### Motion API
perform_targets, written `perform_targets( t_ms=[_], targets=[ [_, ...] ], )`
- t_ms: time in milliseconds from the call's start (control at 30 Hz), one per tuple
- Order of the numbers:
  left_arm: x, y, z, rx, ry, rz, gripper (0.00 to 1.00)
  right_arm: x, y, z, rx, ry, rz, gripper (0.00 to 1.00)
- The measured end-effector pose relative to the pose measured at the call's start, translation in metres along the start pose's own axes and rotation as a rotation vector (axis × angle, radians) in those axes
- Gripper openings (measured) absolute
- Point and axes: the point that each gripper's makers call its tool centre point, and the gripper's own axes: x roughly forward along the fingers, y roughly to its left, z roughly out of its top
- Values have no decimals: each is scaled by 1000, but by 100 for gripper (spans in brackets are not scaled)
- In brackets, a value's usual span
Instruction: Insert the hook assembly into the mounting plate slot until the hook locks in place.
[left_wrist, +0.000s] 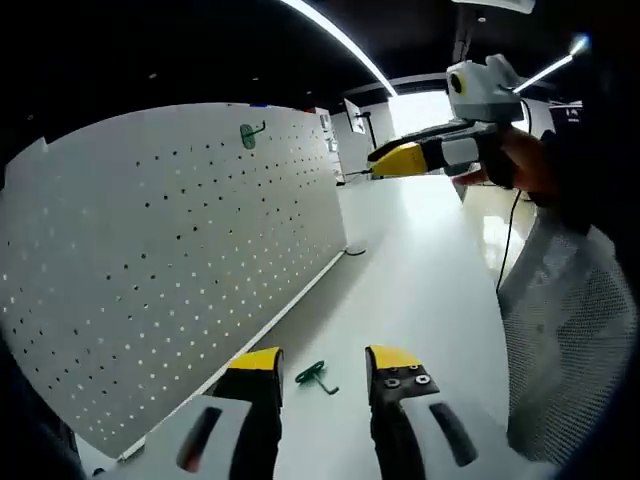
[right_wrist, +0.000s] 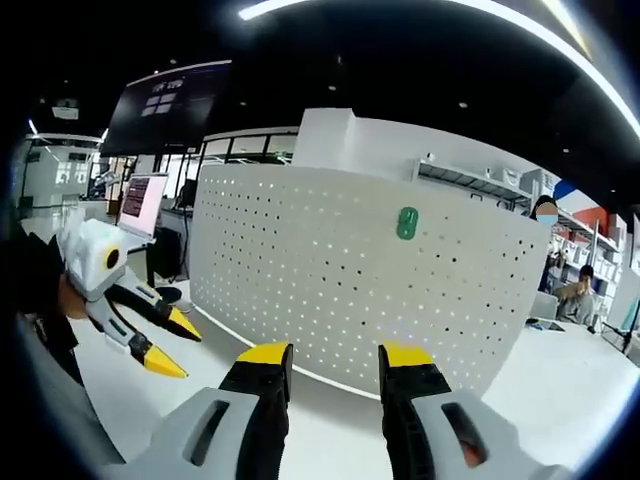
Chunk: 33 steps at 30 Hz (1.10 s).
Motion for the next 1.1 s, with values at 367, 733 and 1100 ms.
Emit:
perform_targets(
  t_ms=[367,733,1100],
  targets=[
    [40,9,-24,14,70,-62,32,-6,-4,-16,17,32,-38,32],
    [73,14,-45,20,128,-97,23,-2,-2,-29,31,67,-43,32],
    [92,20,-63,15,182,-127,17,-4,-12,-37,50,86,-73,32]
  ],
)
